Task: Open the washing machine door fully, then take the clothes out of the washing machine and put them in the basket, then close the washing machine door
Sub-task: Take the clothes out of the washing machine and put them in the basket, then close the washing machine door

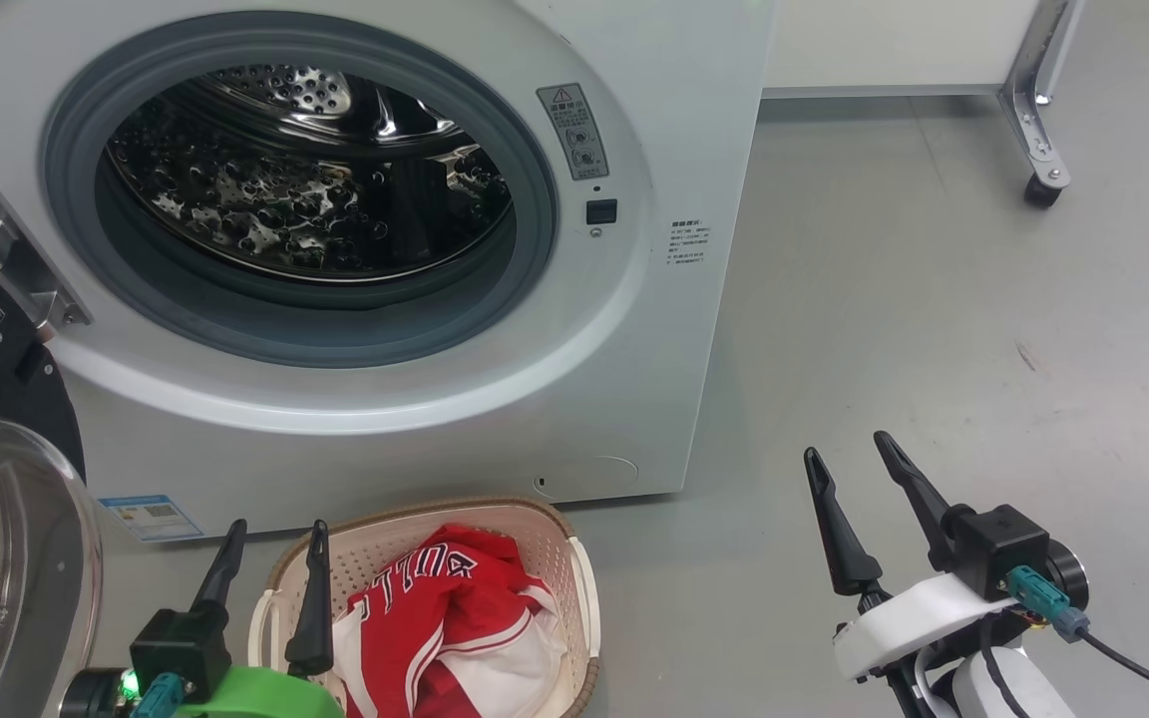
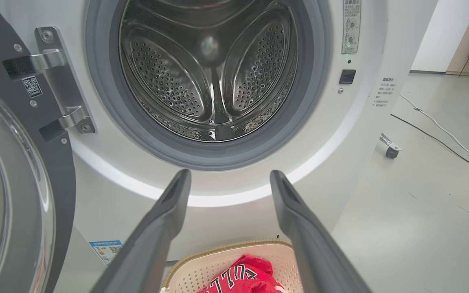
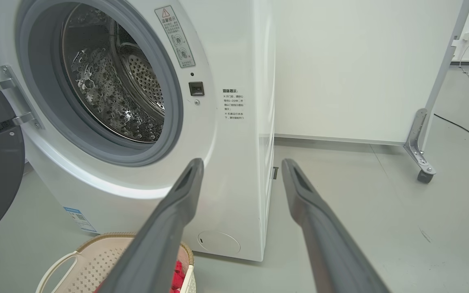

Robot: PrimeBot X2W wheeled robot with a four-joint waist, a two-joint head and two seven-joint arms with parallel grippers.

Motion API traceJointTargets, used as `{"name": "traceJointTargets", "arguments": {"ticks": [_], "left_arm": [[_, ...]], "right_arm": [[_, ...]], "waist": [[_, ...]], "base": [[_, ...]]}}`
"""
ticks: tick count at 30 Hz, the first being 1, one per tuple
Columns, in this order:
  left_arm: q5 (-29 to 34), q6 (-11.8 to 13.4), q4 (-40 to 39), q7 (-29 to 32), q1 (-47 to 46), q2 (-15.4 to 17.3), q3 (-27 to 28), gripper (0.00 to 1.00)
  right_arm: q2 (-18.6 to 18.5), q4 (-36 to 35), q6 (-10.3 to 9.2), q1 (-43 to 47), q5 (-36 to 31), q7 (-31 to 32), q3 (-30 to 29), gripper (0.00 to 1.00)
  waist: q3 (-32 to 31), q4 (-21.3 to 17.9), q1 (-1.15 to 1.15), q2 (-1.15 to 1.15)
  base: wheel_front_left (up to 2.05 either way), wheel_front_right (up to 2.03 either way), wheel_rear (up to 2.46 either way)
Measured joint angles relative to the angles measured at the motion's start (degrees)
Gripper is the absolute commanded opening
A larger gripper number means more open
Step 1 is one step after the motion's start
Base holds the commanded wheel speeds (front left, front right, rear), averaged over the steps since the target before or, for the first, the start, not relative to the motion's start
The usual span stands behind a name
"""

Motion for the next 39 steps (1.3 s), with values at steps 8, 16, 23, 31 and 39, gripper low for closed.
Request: {"name": "traceJointTargets", "arguments": {"ticks": [8, 16, 23, 31, 39], "left_arm": [[-0.5, 0.7, -2.5, 0.9, 1.6, 0.0, -0.4, 1.00], [-0.5, 1.0, -4.8, 1.9, 2.4, 0.0, -0.8, 1.00], [-0.5, 1.5, -6.1, 2.4, 2.9, 0.0, -0.9, 1.00], [-0.4, 1.5, -7.5, 3.0, 3.4, 0.0, -1.2, 1.00], [0.1, 1.9, -8.7, 3.9, 3.9, 0.1, -1.2, 1.00]], "right_arm": [[0.0, -0.3, 0.00, 0.1, 0.0, 0.0, -0.1, 1.00], [0.0, -0.5, 0.01, 0.2, -0.1, 0.0, -0.2, 1.00], [0.0, -0.5, 0.03, 0.3, -0.1, 0.0, -0.4, 1.00], [0.0, -0.6, 0.04, 0.9, -0.2, 0.0, -0.4, 1.00], [0.1, -0.6, 0.04, 0.9, -0.2, 0.0, -0.5, 1.00]], "waist": [[0.1, 0.2, 0.00, 0.00], [0.3, 0.2, 0.00, 0.00], [0.3, 0.1, 0.00, 0.00], [0.2, 0.2, 0.00, 0.00], [0.1, 0.2, 0.00, 0.00]], "base": [[0.00, 0.00, 0.00], [0.00, 0.00, 0.00], [0.00, 0.00, 0.00], [-0.07, 0.07, 0.00], [-0.40, 0.40, 0.00]]}}
